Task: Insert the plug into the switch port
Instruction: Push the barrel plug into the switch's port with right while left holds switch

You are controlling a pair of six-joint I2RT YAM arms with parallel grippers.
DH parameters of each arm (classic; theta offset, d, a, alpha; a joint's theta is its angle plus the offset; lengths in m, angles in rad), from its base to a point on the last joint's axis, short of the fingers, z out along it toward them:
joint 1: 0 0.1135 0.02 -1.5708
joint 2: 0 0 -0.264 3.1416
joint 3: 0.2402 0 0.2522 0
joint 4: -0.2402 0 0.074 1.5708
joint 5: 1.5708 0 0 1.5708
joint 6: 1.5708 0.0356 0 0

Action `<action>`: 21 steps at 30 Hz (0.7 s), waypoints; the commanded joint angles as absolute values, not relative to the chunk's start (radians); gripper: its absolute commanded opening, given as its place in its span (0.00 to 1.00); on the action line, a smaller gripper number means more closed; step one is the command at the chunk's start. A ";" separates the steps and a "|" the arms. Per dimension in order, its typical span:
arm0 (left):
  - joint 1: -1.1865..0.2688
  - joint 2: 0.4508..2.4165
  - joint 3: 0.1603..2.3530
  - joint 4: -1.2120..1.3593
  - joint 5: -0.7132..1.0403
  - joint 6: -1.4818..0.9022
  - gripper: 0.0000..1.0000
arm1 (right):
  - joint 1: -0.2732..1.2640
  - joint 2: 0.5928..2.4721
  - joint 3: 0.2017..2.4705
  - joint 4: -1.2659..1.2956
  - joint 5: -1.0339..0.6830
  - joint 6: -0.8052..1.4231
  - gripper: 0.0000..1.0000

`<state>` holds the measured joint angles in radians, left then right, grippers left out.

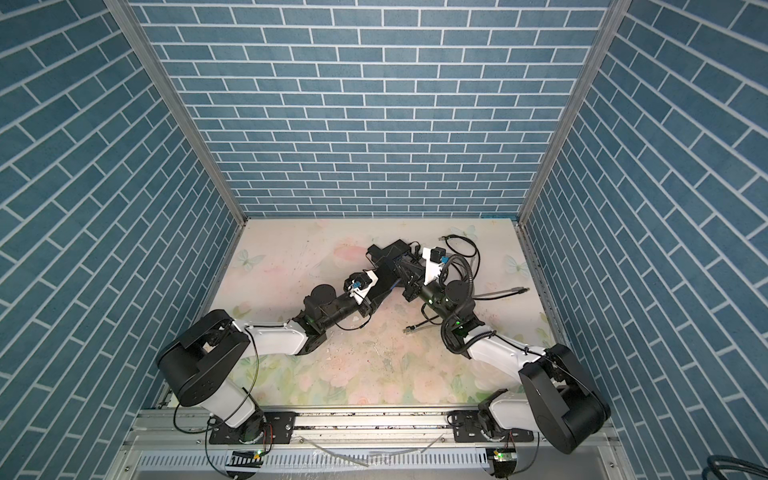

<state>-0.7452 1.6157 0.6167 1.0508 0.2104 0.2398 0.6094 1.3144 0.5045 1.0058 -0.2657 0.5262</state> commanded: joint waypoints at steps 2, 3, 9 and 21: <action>-0.778 1.506 0.743 1.407 0.283 0.228 0.44 | 0.688 1.398 0.452 0.655 -0.362 0.507 0.00; -0.778 1.506 0.748 1.407 0.276 0.217 0.44 | 0.697 1.409 0.461 0.646 -0.361 0.501 0.00; -0.778 1.498 0.778 1.407 0.255 0.184 0.43 | 0.726 1.442 0.470 0.638 -0.342 0.500 0.00; -0.777 1.465 0.832 1.407 0.197 0.205 0.43 | 0.749 1.452 0.510 0.541 -0.323 0.522 0.00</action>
